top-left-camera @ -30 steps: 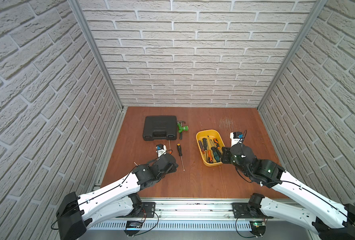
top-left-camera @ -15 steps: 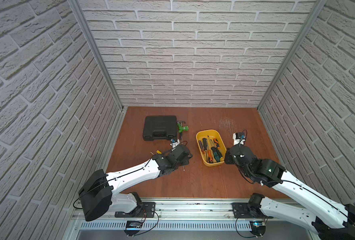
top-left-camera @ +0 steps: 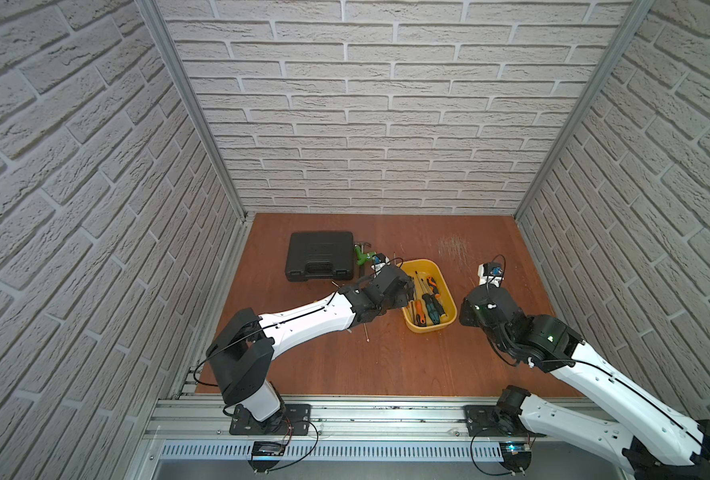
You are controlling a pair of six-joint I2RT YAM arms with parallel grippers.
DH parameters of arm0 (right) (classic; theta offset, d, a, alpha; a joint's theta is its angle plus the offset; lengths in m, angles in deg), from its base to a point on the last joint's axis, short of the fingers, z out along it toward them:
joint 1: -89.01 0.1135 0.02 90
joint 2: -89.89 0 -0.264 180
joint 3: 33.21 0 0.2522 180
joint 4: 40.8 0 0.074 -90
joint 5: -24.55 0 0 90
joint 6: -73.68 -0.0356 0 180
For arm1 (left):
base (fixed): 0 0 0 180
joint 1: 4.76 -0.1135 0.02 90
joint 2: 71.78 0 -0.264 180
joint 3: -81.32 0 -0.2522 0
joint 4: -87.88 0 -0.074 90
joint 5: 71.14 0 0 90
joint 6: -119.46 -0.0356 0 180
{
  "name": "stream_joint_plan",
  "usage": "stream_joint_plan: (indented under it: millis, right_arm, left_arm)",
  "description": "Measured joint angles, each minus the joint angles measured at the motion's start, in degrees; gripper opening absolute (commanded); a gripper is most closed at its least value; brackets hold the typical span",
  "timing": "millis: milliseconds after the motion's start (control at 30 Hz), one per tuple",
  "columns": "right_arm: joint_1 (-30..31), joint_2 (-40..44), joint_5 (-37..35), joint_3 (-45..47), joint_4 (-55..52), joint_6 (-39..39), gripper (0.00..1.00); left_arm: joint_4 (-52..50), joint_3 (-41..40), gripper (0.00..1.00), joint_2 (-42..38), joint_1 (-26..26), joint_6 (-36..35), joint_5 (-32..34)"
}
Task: Put the screwdriver on the desktop into the storage box
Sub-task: Place the screwdriver in the storage box.
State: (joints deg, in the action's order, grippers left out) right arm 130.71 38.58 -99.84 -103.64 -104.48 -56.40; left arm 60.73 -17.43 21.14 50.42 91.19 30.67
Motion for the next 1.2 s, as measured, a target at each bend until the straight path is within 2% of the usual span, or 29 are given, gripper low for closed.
stream_joint_plan:
  millis: [433, 1200]
  right_arm:
    - [-1.3, 0.8, 1.0, -0.9, -2.8, 0.0, 0.08]
    - [-2.1, 2.5, 1.3, -0.9, -4.8, 0.0, 0.07]
  left_arm:
    - [0.2, 10.5, 0.0, 8.8, 0.0, 1.1, -4.0]
    - [0.2, 17.6, 0.0, 18.1, -0.1, 2.3, -8.1]
